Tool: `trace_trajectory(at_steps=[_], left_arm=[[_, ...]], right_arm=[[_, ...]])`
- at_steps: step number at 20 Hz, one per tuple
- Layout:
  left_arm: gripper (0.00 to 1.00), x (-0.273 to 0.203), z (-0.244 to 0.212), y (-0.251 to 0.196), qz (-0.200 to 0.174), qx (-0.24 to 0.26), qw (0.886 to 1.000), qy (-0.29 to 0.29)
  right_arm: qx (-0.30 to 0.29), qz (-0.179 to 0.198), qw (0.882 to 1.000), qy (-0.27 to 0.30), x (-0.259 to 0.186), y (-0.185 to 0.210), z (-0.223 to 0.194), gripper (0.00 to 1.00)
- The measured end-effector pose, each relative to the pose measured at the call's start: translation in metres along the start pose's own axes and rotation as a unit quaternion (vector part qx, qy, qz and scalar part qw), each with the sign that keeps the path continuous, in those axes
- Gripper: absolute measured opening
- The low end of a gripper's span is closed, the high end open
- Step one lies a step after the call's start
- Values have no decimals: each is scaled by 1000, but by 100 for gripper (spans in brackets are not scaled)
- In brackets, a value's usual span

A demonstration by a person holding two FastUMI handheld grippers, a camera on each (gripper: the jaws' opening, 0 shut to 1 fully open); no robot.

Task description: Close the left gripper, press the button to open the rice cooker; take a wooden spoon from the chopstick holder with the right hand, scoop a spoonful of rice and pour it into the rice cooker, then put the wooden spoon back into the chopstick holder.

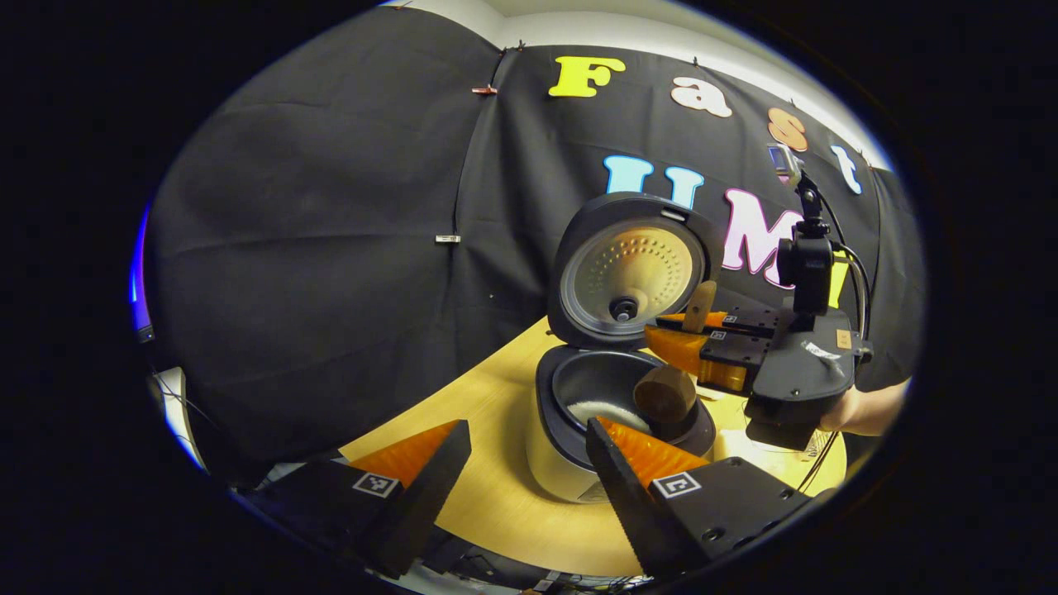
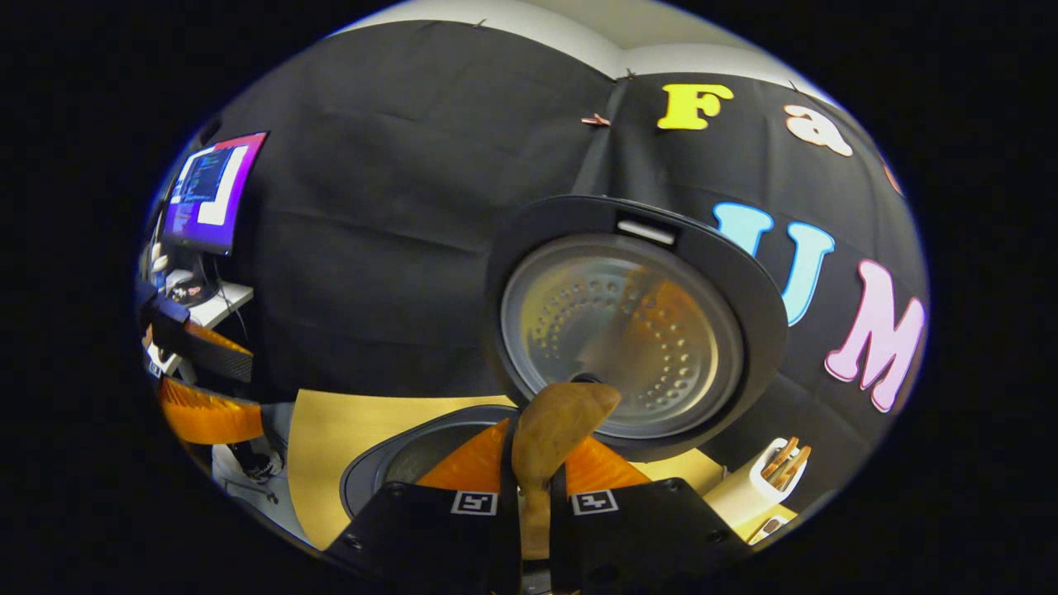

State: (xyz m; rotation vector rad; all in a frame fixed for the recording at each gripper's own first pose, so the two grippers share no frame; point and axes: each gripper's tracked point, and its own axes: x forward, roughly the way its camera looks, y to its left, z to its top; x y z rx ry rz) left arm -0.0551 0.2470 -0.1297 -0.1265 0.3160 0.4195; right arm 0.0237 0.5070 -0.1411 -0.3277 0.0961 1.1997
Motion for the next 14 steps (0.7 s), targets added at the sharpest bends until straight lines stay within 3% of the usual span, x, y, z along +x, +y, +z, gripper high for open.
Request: trace_trajectory(at_steps=[3,7,8,10,14], left_arm=[[96,-4,4,-5,-2,9,1000,-7],[92,-10,8,-19,-14,18,1000,-13],[95,-11,10,-25,-18,20,1000,-15],[92,-14,17,-37,-28,25,999,-23],[96,-17,24,-66,-51,38,997,-31]], right_arm=[[56,-12,998,-8,-9,-10,13,18],[161,-51,985,-29,-32,-51,34,18],[188,-59,980,-34,-40,-61,38,17],[249,-73,965,-39,-59,-81,40,17],[356,-122,925,-56,-106,-132,34,18]])
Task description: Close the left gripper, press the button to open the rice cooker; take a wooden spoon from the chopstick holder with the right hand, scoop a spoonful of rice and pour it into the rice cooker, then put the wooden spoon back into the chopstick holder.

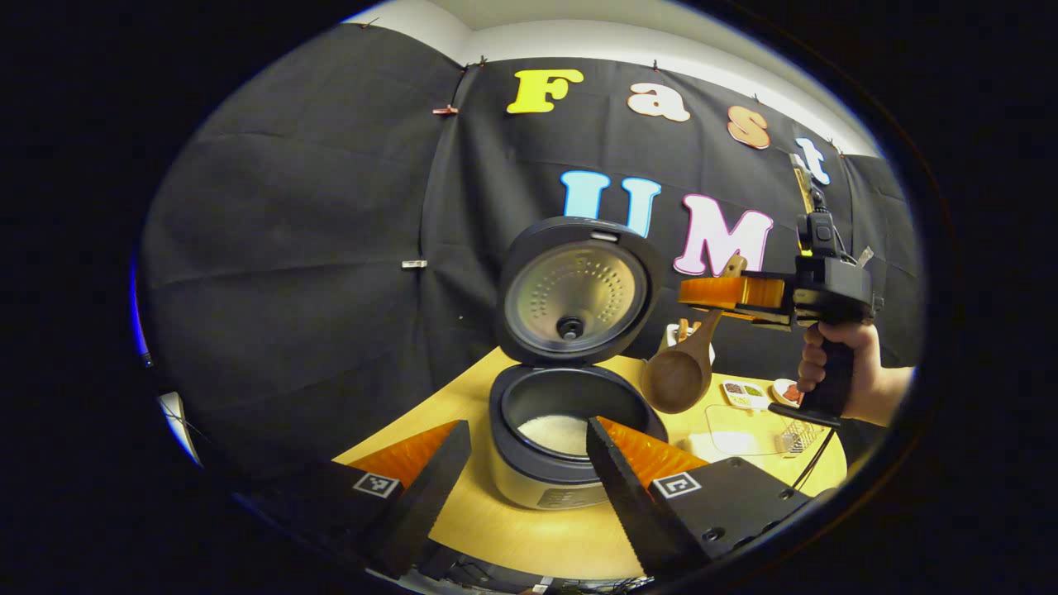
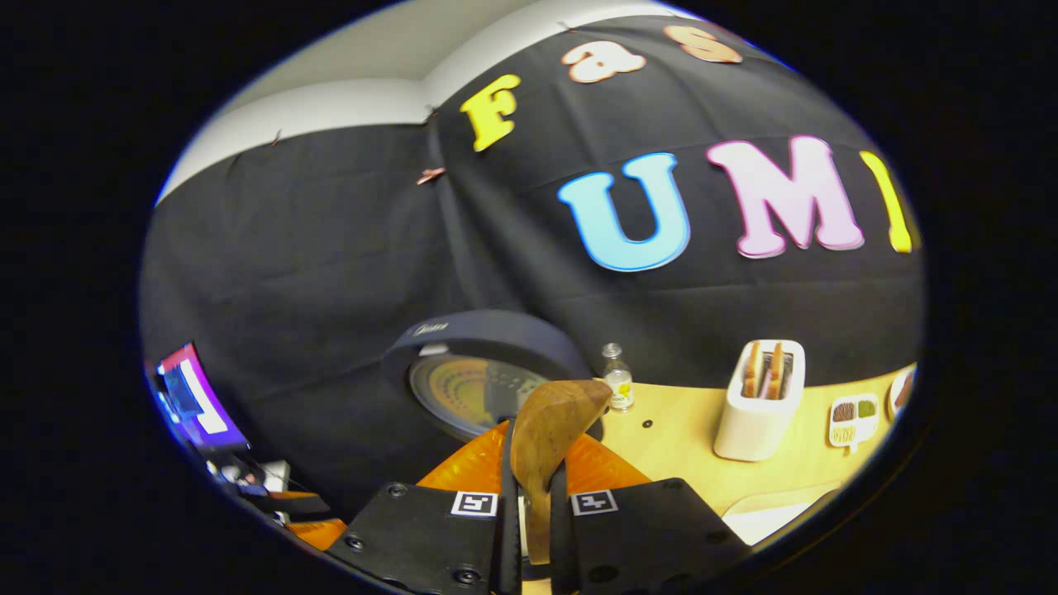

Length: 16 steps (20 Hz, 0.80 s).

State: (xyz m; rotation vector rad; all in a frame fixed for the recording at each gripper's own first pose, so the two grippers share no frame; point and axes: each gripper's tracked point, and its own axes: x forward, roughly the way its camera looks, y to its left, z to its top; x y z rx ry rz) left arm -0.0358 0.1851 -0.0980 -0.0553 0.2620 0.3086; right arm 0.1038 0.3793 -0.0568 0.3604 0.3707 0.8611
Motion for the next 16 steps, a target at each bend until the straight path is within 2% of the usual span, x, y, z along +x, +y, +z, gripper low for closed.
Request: trace_trajectory(at_steps=[2,4,5,11,13,16], left_arm=[[96,0,5,-19,-19,0,1000,-6],[93,0,9,-39,-38,0,999,-12],[96,3,10,-49,-45,4,999,-12],[95,16,25,-113,-92,8,996,-17],[96,23,31,-133,-99,13,995,-18],[96,29,41,-160,-100,14,995,-23]], right_arm=[[63,-45,997,-7,-23,-38,13,18],[121,-85,989,-27,-49,-79,33,18],[137,-106,984,-42,-63,-102,43,17],[198,-227,946,-117,-169,-229,79,17],[200,-270,932,-133,-202,-277,85,17],[208,-326,909,-158,-258,-328,92,18]])
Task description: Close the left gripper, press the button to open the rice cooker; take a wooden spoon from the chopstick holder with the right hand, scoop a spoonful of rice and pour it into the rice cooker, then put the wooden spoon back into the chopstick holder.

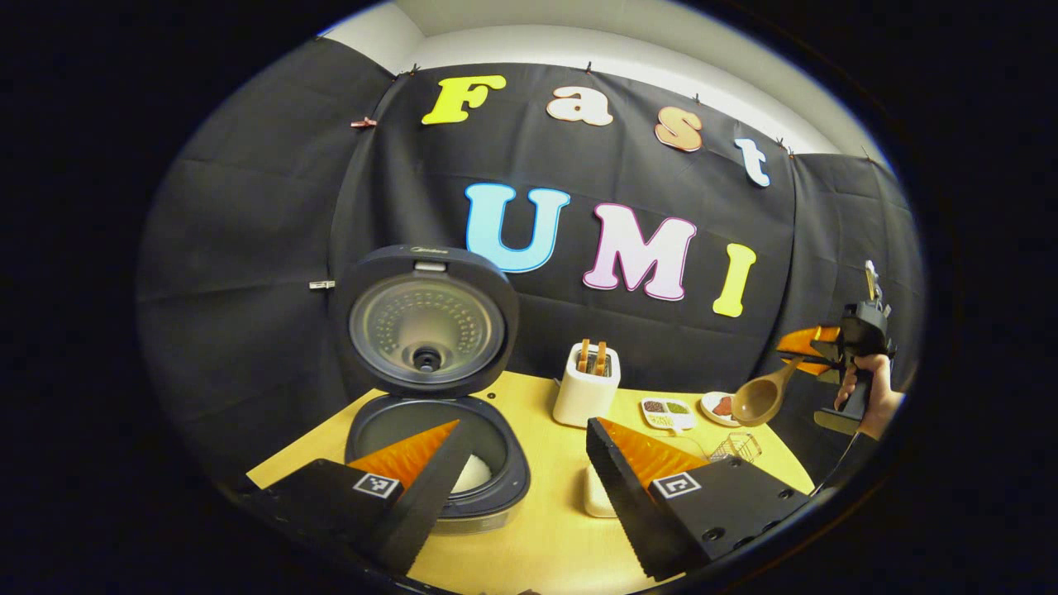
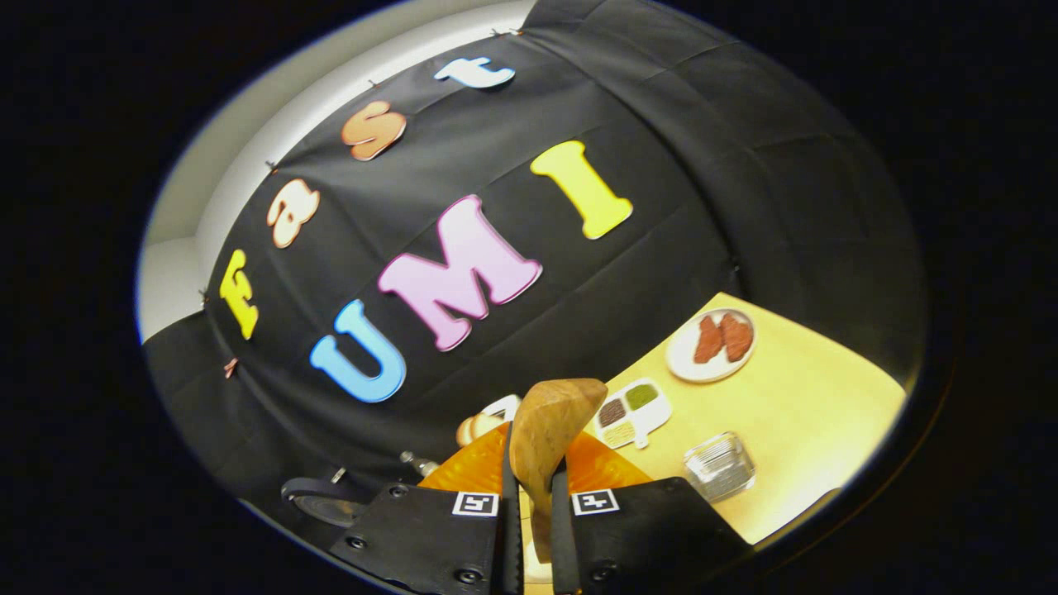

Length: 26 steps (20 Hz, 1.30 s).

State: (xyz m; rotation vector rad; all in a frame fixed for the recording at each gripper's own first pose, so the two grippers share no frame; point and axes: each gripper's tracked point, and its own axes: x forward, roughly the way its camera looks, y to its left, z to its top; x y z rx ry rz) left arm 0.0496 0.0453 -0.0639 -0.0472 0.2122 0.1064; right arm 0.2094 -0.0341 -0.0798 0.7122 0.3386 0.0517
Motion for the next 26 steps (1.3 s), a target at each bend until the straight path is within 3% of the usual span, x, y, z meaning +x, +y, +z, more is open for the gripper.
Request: trace_trajectory(at_steps=[2,5,11,21,22,26], left_arm=[[95,4,3,-8,18,4,1000,0],[95,6,15,-4,72,6,997,-13],[95,1,26,-3,127,-8,992,-17],[95,-11,25,9,211,-26,977,-10],[92,-10,32,10,213,-23,977,-17],[95,-4,64,21,232,12,972,-45]], right_arm=[[6,-31,999,-13,7,-37,15,18],[10,-66,998,-14,23,-82,19,18],[-2,-103,995,15,50,-141,-9,18],[-6,-134,987,87,99,-189,-75,18],[-4,-135,987,92,99,-191,-78,18],[13,-120,987,105,90,-186,-83,24]])
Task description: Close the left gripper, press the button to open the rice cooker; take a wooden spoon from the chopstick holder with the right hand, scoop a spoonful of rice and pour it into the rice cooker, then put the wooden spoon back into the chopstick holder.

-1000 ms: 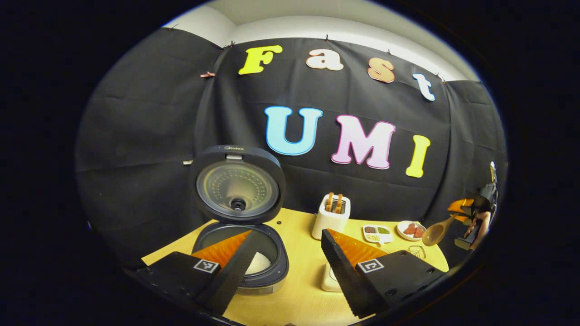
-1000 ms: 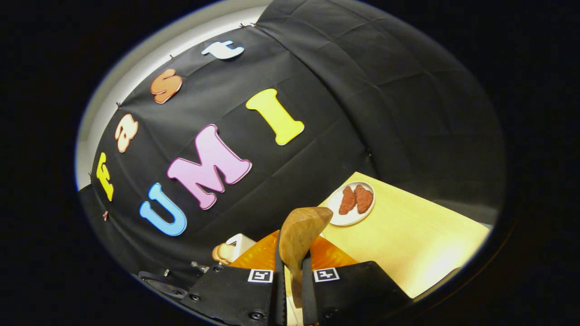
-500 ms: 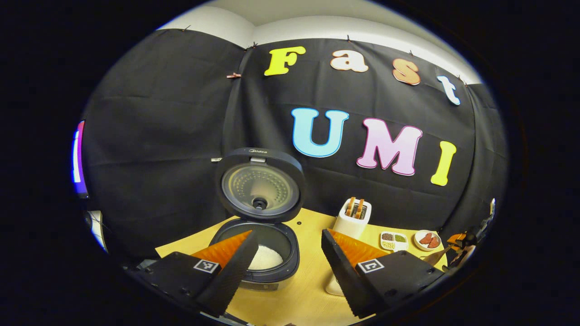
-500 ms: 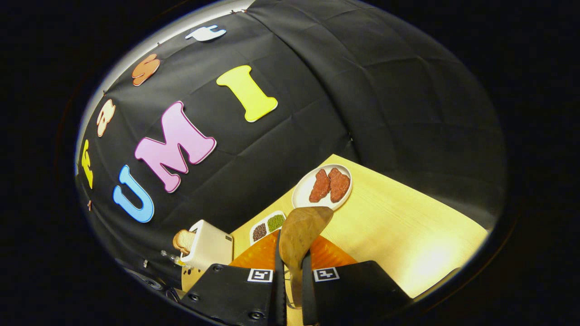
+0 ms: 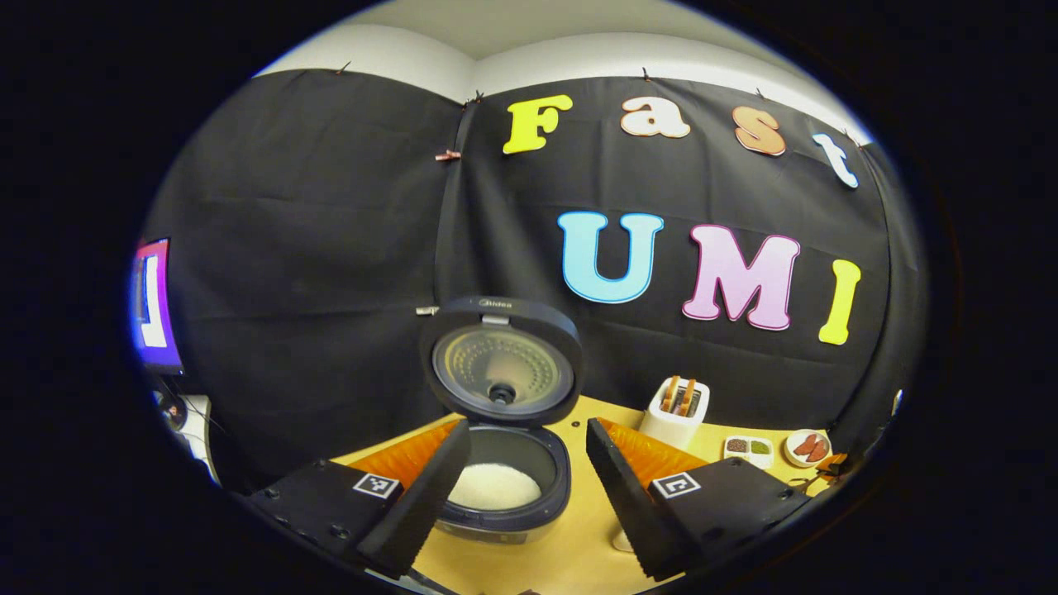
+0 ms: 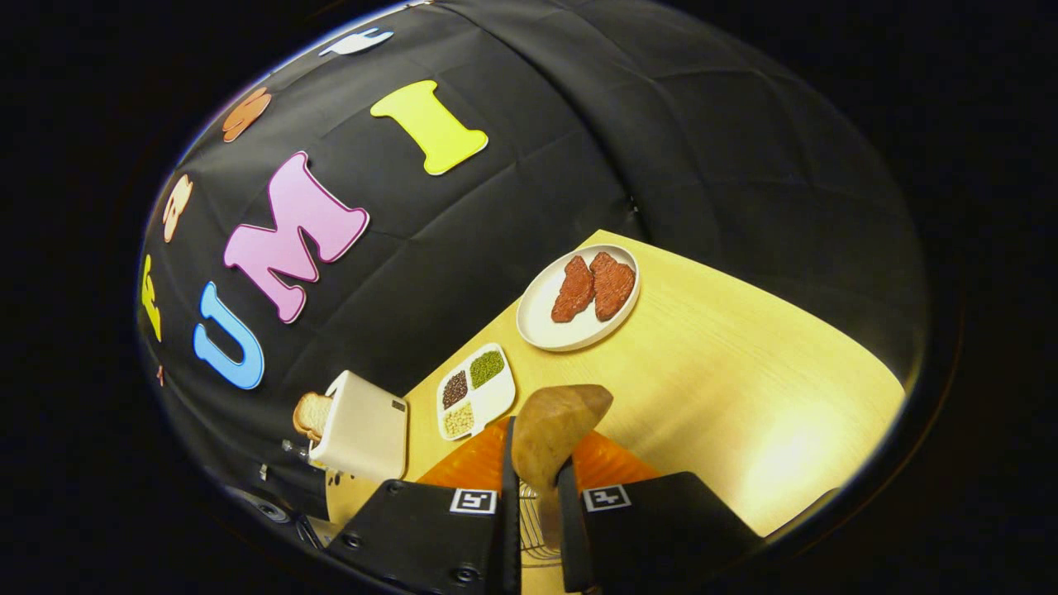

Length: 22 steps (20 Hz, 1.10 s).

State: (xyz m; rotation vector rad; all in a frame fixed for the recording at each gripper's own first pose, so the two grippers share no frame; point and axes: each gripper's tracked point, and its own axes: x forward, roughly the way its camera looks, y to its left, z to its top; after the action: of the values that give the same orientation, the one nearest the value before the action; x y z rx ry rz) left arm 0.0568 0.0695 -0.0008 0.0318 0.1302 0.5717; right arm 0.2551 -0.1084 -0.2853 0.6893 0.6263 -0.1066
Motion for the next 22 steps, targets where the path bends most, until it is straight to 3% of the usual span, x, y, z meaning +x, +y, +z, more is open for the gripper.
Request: trace_trajectory(at_steps=[1,2,5,10,15,17,22], left_arm=[[95,4,9,0,2,7,1000,-10],[95,7,18,0,2,15,1000,-20],[95,22,51,-5,-9,58,997,-58],[94,46,92,-24,-64,98,985,-124],[99,83,113,-15,-110,85,978,-156],[95,106,121,-6,-122,79,975,-166],[99,162,121,19,-137,61,974,-167]], right_arm=[[-4,3,1000,-3,-3,-1,2,35],[-7,8,1000,-6,-7,0,4,35],[-31,5,999,-22,-32,-6,13,98],[-82,-19,995,-62,-102,-17,23,99],[-150,-31,982,-111,-188,-8,12,99],[-177,-30,975,-130,-218,2,6,99],[-208,-25,966,-149,-279,30,-21,99]])
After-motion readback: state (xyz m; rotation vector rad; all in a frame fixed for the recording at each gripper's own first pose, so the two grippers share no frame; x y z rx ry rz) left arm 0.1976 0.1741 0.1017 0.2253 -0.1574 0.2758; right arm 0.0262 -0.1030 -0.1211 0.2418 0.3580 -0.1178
